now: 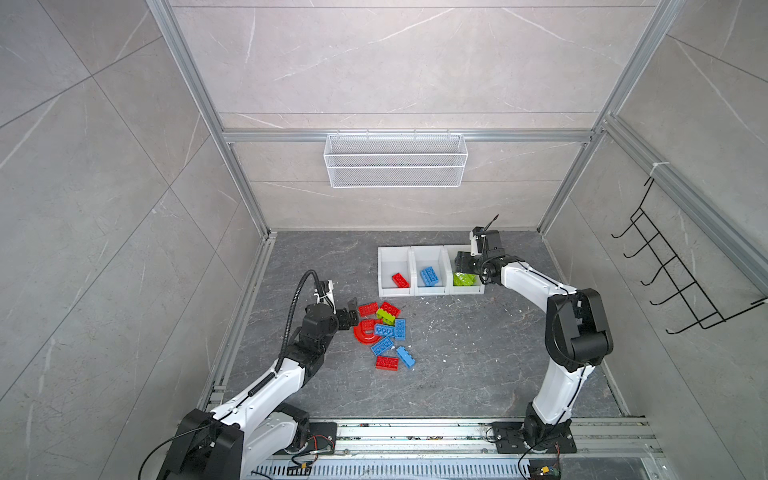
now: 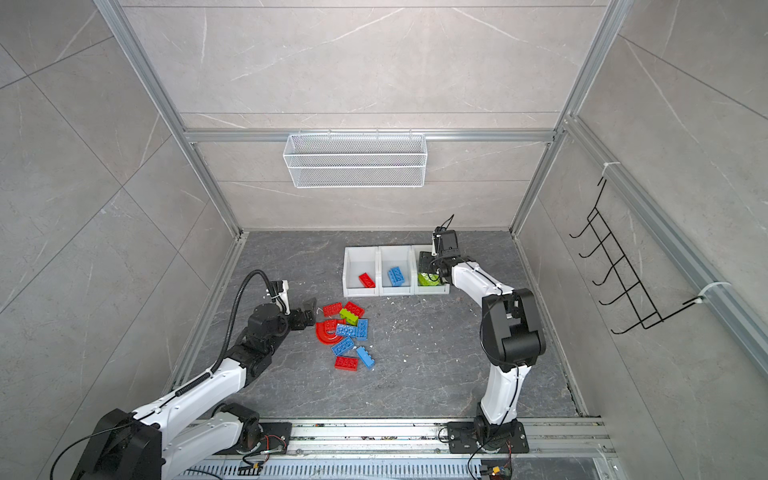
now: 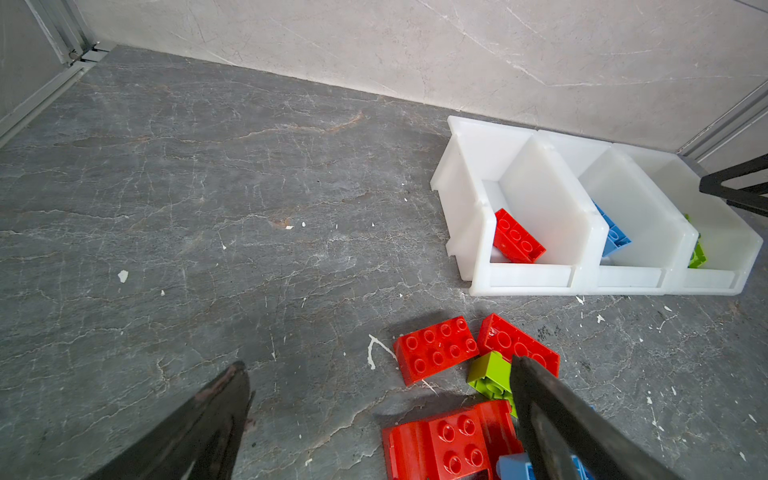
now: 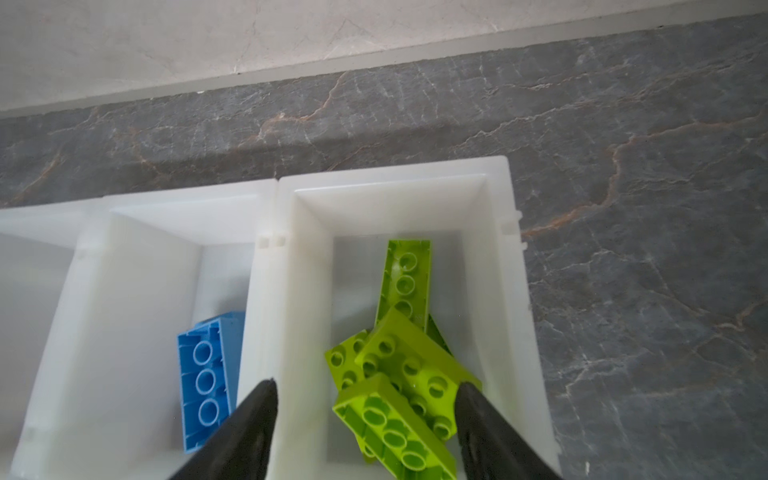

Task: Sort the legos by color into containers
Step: 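Carry the lime-green brick into the farthest bin compartment and release, then move the right gripper back over the pile above a blue brick, then lower the right gripper onto the blue brick and grasp it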

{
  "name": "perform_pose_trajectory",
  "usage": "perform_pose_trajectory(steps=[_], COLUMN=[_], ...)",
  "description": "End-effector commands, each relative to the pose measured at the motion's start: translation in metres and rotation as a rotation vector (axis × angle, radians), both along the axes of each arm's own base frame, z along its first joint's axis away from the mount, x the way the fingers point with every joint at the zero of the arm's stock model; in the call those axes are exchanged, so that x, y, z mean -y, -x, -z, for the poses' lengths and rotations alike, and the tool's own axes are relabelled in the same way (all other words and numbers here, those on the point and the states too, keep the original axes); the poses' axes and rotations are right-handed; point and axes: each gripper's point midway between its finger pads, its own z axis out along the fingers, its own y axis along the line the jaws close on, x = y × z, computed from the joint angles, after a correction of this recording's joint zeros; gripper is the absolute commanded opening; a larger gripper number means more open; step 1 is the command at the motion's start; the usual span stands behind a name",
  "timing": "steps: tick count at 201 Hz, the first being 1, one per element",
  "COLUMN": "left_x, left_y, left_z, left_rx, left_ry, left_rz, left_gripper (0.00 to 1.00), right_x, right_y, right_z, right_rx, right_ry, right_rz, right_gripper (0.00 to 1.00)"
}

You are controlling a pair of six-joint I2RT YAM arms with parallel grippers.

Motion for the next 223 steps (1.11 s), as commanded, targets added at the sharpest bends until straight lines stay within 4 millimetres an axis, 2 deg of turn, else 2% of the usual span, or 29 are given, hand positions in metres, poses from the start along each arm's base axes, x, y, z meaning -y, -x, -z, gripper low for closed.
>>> perform_pose_trajectory(steps=[1, 12, 24, 62, 70, 89, 125, 160, 189, 223], left_x=[0.002, 0.004, 0.005, 0.01, 0.009, 0.002, -0.012, -0.012, -0.012, -0.014], left_y=[-0.008, -0.009, -0.009, -0.01, -0.009, -0.008, -0.007, -0.007, -0.009, -0.007], left_z=[-0.03, -0.03, -0.029, -0.027, -0.027, -0.027, -0.025, -0.022, -0.023, -0.024], left_rx=[0.079, 0.078, 0.073, 0.057, 0.057, 0.07, 0.078, 0.07, 0.066, 0.078], left_ry=[0.031, 0.031, 0.033, 0.031, 0.029, 0.023, 0.003, -0.001, 0.0, -0.001], left_rz=[-0.002, 0.006, 0.012, 0.038, 0.031, -0.001, -0.068, -0.073, -0.073, -0.082], left_gripper=[1.0, 1.0, 1.0, 1.0, 1.0, 1.0, 1.0, 1.0, 1.0, 1.0], right_x=[-0.019, -0.041, -0.066, -0.169, -0.183, -0.205, -0.225, -0.237, -0.226, -0.219], right_y=[0.034, 0.059, 0.087, 0.158, 0.173, 0.192, 0.217, 0.24, 0.241, 0.25], right_z=[-0.042, -0.051, -0.049, -0.031, -0.023, -0.018, -0.008, 0.018, 0.037, 0.06], right_rx=[0.089, 0.114, 0.116, 0.037, 0.007, -0.011, -0.15, -0.275, -0.314, -0.366], right_ry=[-0.18, -0.275, -0.296, -0.179, -0.127, -0.055, -0.051, 0.083, 0.205, 0.228], right_rz=[-0.044, -0.111, -0.184, -0.537, -0.608, -0.737, -0.896, -0.987, -0.918, -0.907], right_gripper=[0.71, 0.7, 0.7, 0.66, 0.66, 0.66, 0.65, 0.63, 0.61, 0.59])
